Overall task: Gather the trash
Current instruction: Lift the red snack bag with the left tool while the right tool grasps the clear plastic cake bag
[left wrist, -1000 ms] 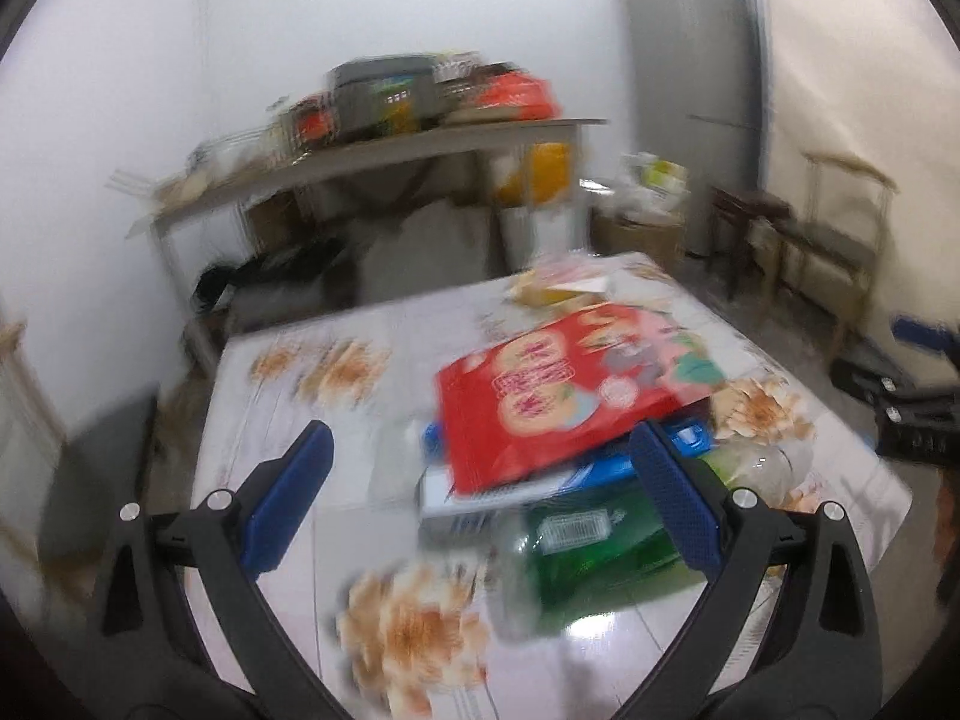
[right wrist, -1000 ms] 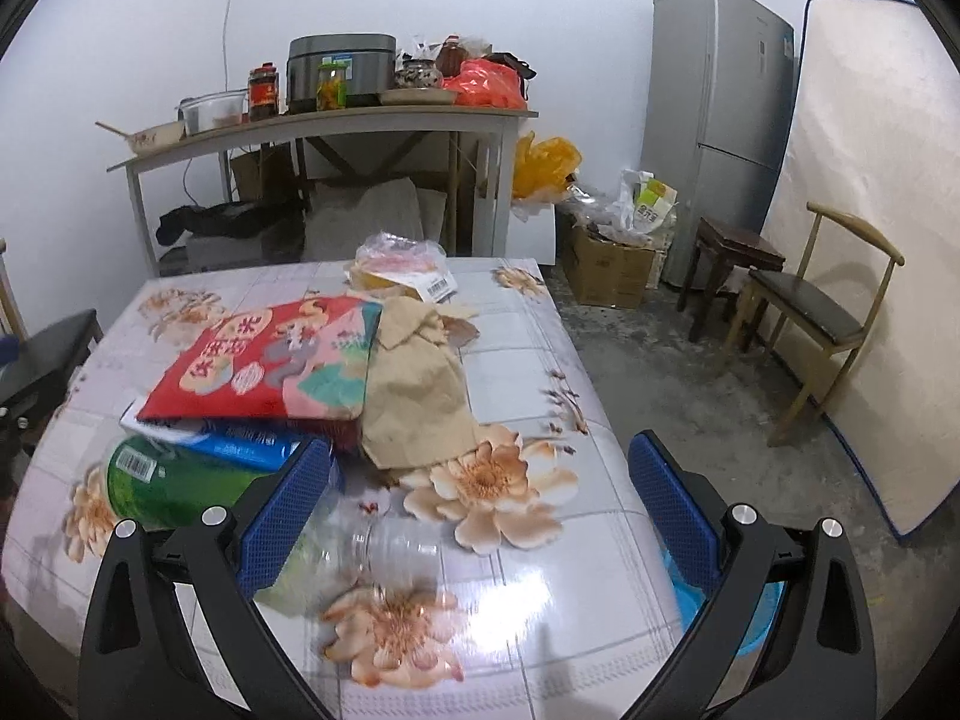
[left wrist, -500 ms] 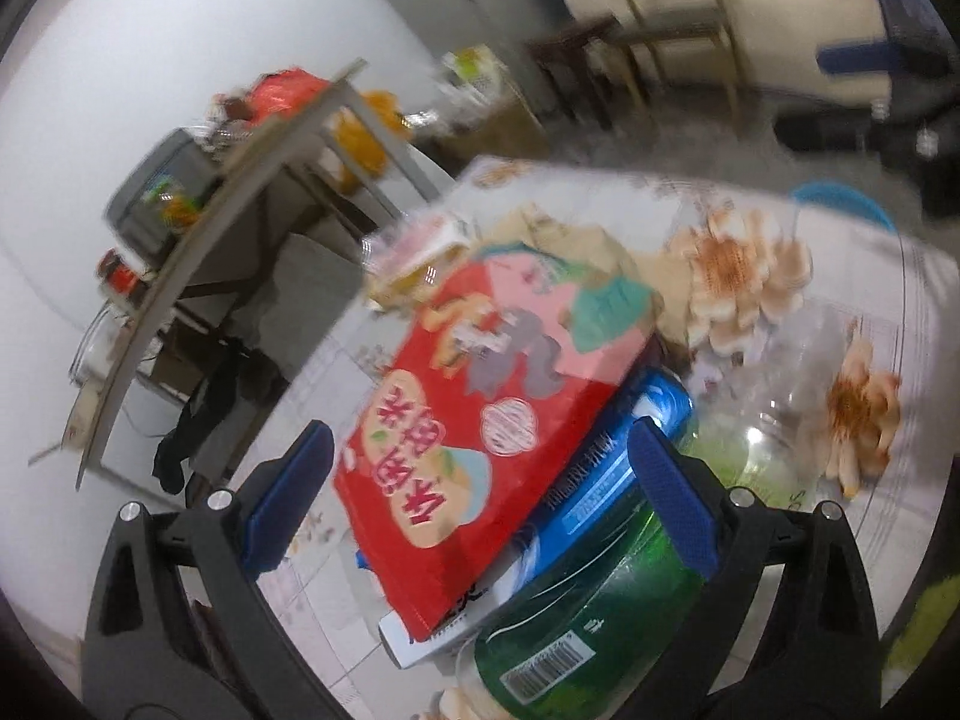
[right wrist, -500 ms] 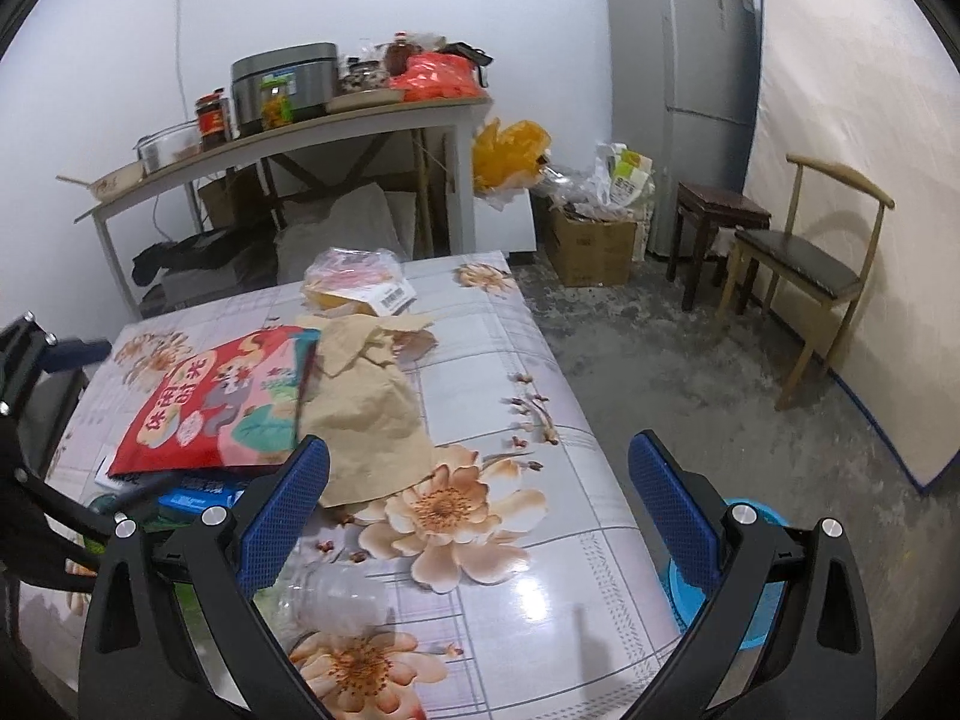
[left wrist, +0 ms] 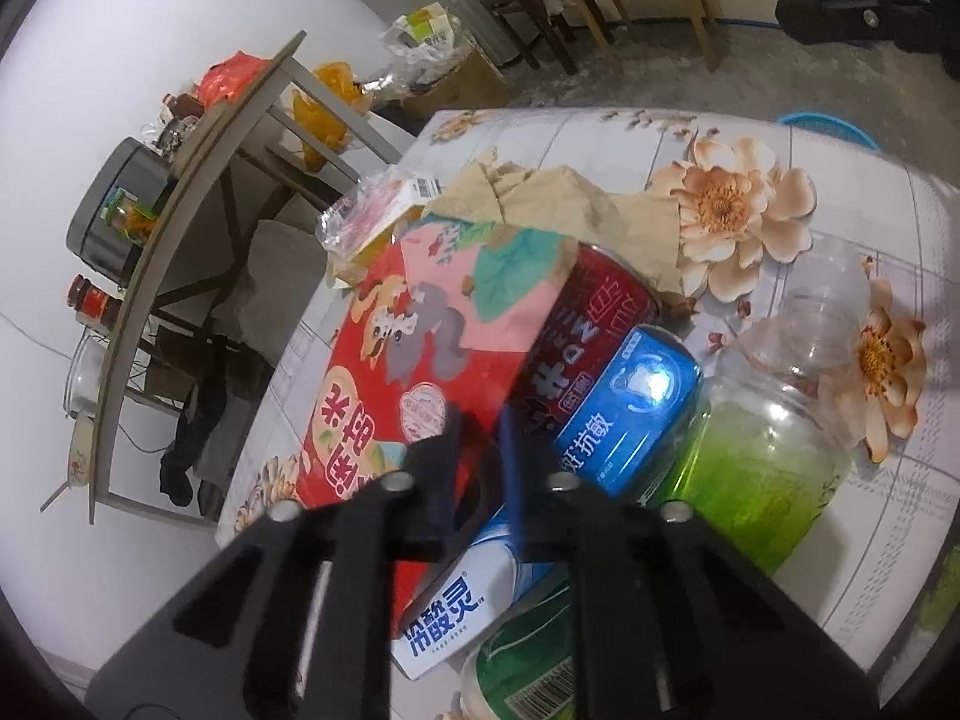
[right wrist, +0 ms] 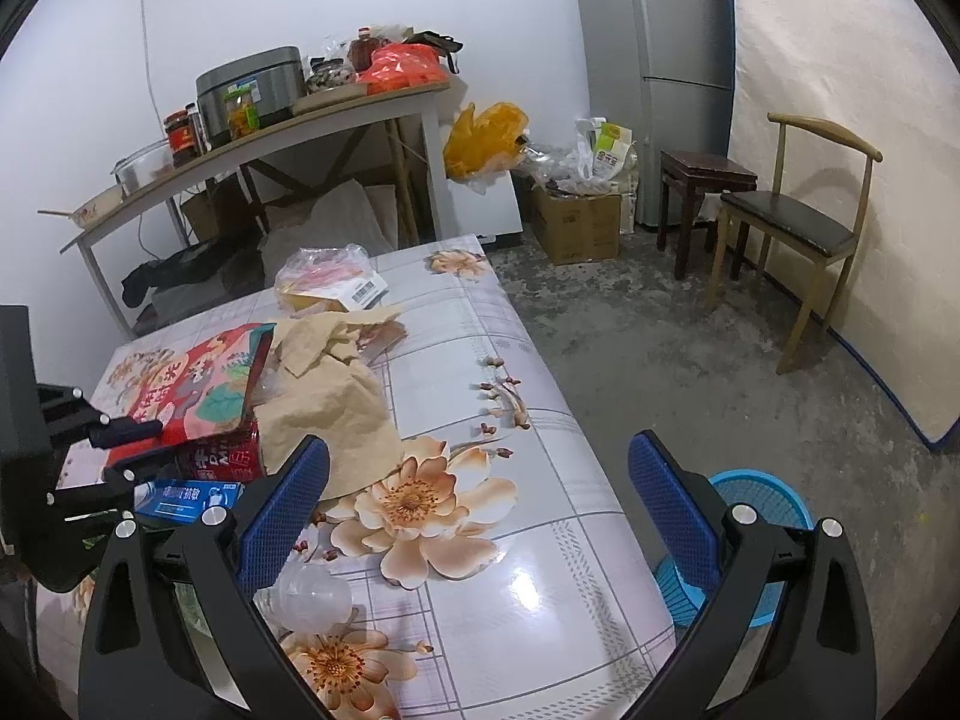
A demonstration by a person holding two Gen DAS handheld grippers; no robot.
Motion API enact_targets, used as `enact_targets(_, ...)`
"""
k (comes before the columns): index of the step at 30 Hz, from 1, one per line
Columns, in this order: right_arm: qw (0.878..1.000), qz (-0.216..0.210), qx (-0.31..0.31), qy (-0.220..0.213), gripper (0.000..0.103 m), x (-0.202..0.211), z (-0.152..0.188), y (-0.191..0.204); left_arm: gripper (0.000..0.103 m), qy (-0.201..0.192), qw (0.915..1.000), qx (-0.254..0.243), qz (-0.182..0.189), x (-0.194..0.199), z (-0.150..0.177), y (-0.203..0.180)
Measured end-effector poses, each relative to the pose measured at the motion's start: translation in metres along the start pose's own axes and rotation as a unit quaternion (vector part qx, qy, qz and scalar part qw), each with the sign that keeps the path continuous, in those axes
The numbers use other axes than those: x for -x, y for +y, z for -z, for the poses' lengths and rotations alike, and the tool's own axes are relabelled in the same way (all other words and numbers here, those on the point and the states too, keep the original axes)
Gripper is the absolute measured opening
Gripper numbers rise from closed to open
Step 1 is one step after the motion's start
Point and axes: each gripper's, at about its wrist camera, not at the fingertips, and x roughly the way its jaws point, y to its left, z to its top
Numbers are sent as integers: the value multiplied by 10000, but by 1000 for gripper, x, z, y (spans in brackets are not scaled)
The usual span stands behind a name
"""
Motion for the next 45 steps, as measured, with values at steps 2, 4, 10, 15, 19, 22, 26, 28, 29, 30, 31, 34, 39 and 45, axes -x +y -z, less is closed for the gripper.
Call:
enact_targets(2, 10000, -3, -20, -5, 97, 1, 0, 0, 2, -138, 9998, 15, -157, 8, -1, 0)
enact_targets(4, 10000, -1, -25, -19, 97, 3, 0, -1, 0, -266, 9992, 73, -272, 16, -1, 1)
enact_targets(10, 9999, 6, -8, -125, 97, 14, -2, -1, 0, -777, 9938, 399, -689, 50, 1, 7)
enact_targets(15, 9999, -41, -37, -144, 97, 19, -3, 0, 0, -1133, 9830, 1096, -945, 79, 2, 35)
enact_targets(19, 9996, -123, 18, -262, 97, 24, -10, -1, 0, -1425, 9676, 1814, -1030, 107, 6, 72)
enact_targets(22, 9982, -457, 121, -374, 97, 22, -32, 2, 0, -1587, 9539, 2263, -1173, 122, 12, 96)
enact_targets(26, 9861, -1613, 207, -340, 97, -3, -89, 16, 0, -1695, 9347, 2881, -1207, 130, 22, 122)
enact_targets(28, 9745, -2219, 318, -126, 97, -31, -122, 28, 0, -1720, 9229, 3242, -1165, 132, 27, 134)
enact_targets(29, 9704, -2383, 391, 0, 97, -46, -135, 36, 0, -1728, 9168, 3422, -1122, 133, 31, 141)
enact_targets(30, 9664, -2513, 520, 161, 97, -65, -150, 45, 0, -1730, 9121, 3556, -1079, 133, 34, 146)
enact_targets(31, 9633, -2576, 694, 295, 97, -85, -164, 56, 0, -1731, 9075, 3689, -1020, 132, 37, 152)
enact_targets(34, 9561, -2565, 1334, 489, 97, -139, -190, 94, 0, -1729, 8946, 4013, -931, 129, 45, 168)
enact_targets(39, 9363, -2483, 2265, 1019, 97, -232, -198, 156, 0, -1727, 8848, 4208, -1011, 123, 51, 181)
enact_targets(45, 9365, -2322, 2035, 1666, 97, -320, -195, 176, 0, -1656, 8870, 4186, -1030, 109, 47, 186)
